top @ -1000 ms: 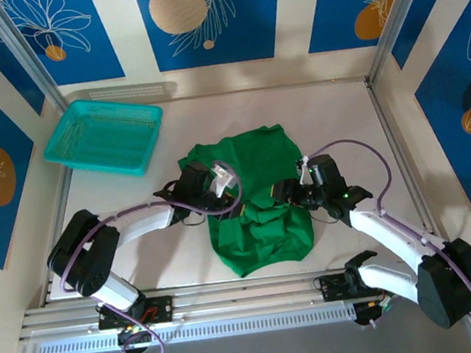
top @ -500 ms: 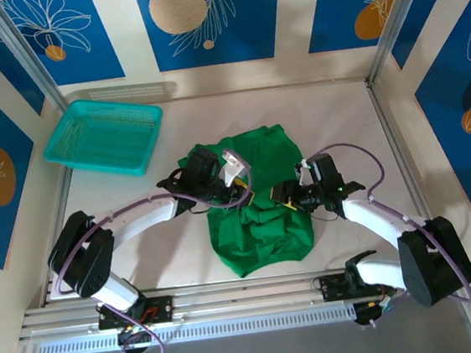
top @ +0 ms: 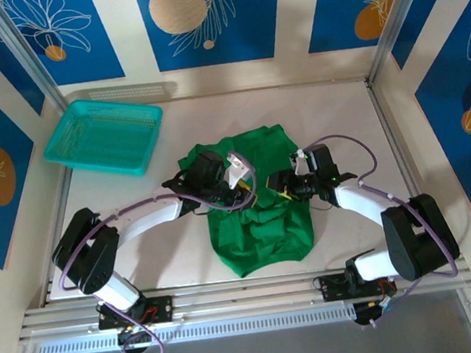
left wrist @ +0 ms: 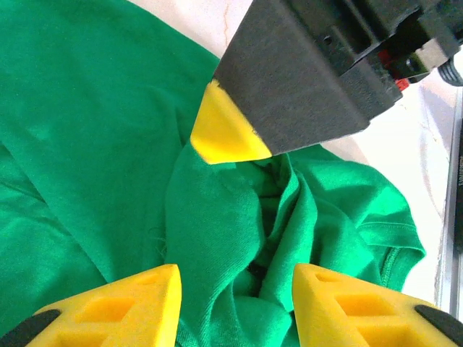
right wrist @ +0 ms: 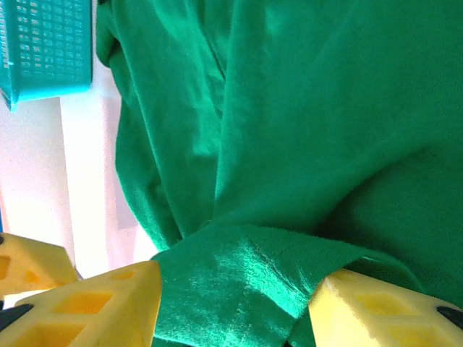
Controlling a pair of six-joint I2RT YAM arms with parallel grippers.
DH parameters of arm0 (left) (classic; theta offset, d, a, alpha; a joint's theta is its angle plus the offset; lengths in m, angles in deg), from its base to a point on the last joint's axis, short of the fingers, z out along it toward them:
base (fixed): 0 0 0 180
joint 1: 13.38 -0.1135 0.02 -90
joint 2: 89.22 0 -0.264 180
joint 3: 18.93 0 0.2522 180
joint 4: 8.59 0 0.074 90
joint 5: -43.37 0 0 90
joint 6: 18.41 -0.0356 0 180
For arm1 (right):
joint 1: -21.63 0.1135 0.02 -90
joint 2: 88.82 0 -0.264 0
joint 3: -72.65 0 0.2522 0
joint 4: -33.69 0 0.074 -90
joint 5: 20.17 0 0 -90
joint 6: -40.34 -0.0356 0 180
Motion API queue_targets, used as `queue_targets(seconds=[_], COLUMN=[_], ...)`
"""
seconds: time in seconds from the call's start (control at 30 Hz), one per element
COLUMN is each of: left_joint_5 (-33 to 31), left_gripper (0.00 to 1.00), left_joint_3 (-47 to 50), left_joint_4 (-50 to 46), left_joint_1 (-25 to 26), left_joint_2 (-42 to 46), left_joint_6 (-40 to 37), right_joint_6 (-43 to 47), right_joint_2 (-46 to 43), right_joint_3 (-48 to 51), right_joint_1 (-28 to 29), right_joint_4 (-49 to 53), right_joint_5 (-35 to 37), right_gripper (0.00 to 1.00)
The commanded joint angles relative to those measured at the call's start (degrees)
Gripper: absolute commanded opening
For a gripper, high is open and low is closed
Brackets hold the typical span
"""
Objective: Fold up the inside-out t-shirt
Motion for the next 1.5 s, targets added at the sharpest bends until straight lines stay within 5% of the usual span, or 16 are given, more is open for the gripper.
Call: queue_targets(seconds=[0.0,0.23,0.37,0.6,0.93,1.1,1.17,1.33,1.47], left_joint_5=[-1.59,-4.70,-6.52,-6.42,0.54,-2.13,-1.78,-2.15,-0.66], left_gripper=[0.45,0.46,0.56,0.67,0.67,0.67,0.60,0.19,0.02], left_joint_3=[-1.03,-1.36,-2.48,5.82,6.98,6.50,6.37,6.50,7.39], left_joint_4=[-0.18,-1.10,-2.23,10.05,23.81,21.35,20.95,19.25,18.54], left_joint_1=[0.67,1.45,1.19,1.16,1.43,0.90,0.29,-0.80,-1.42], left_joint_2=[0.25,-0.84,-0.84,2.31,-3.36,-3.42,-3.54,-3.56,-2.19], left_joint_6=[-0.07,0.20,6.63,16.56,27.54,26.83,26.46,25.00,23.48], right_joint_6=[-1.45,-6.61,-7.64,-14.33,-19.34,-20.40,-21.11,-19.15,-11.15], right_joint_2=[0.07,2.44,2.77,1.93,0.85,-0.85,-2.03,-4.15,-7.81], right_joint_3=[-0.07,1.02,-0.95,0.01,0.94,1.36,1.84,1.38,0.62], right_joint_1=[-0.27,0.05,0.84,1.13,2.89,4.69,5.31,5.44,5.37], right_joint_4=[-3.30,-14.21,-15.30,-22.21,-24.35,-23.82,-23.75,-18.56,-6.60], right_joint_5=[-2.23,-14.90,-18.76,-20.27,-18.24,-17.15,-16.16,-15.41,-10.48], right_gripper=[0.56,0.51,0.51,0.52,0.51,0.51,0.51,0.51,0.52])
